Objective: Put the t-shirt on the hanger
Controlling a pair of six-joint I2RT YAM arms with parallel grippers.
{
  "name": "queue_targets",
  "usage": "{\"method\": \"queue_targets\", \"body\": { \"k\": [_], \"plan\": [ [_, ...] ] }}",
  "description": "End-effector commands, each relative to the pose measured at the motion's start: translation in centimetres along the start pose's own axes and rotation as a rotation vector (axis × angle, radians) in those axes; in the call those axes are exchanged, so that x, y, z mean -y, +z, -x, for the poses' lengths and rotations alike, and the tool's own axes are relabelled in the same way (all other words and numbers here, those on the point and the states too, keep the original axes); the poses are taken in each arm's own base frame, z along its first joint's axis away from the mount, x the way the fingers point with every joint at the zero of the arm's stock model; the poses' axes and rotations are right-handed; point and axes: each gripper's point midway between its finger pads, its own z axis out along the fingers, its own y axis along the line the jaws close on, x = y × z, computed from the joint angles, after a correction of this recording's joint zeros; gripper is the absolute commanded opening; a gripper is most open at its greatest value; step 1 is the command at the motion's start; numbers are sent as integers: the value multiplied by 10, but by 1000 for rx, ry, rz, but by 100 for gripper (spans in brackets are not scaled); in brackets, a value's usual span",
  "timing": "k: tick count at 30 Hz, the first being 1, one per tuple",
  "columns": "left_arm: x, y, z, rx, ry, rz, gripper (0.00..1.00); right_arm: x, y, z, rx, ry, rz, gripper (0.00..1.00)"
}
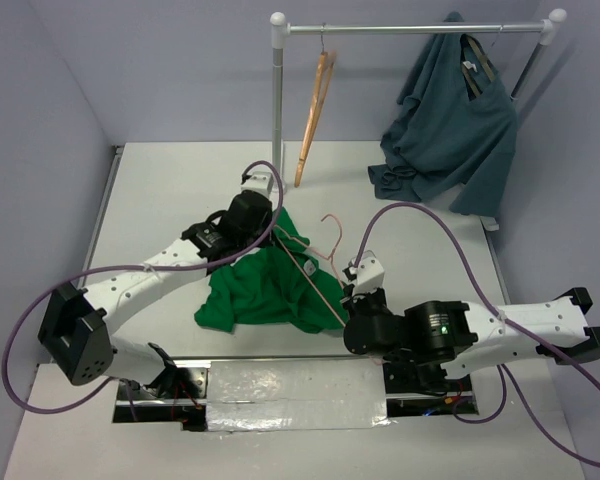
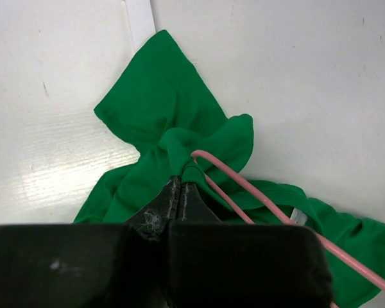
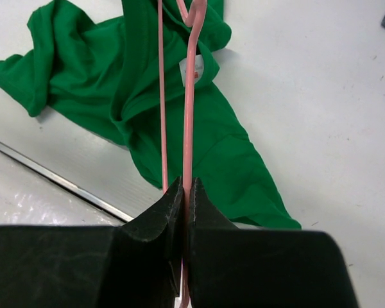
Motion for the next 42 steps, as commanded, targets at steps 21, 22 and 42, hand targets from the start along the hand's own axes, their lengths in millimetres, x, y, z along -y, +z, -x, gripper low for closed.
{"method": "queue_targets", "body": {
  "k": [21, 22, 42],
  "plan": [
    [-18, 26, 40, 5, 4, 103, 0, -6, -9, 32, 84, 29, 43, 0],
    [-18, 26, 40, 7, 4, 103, 0, -5, -9, 32, 85, 26, 41, 0],
    [42, -50, 65, 139, -31, -236, 0, -23, 9, 33, 119, -26, -14, 0]
  ]
}}
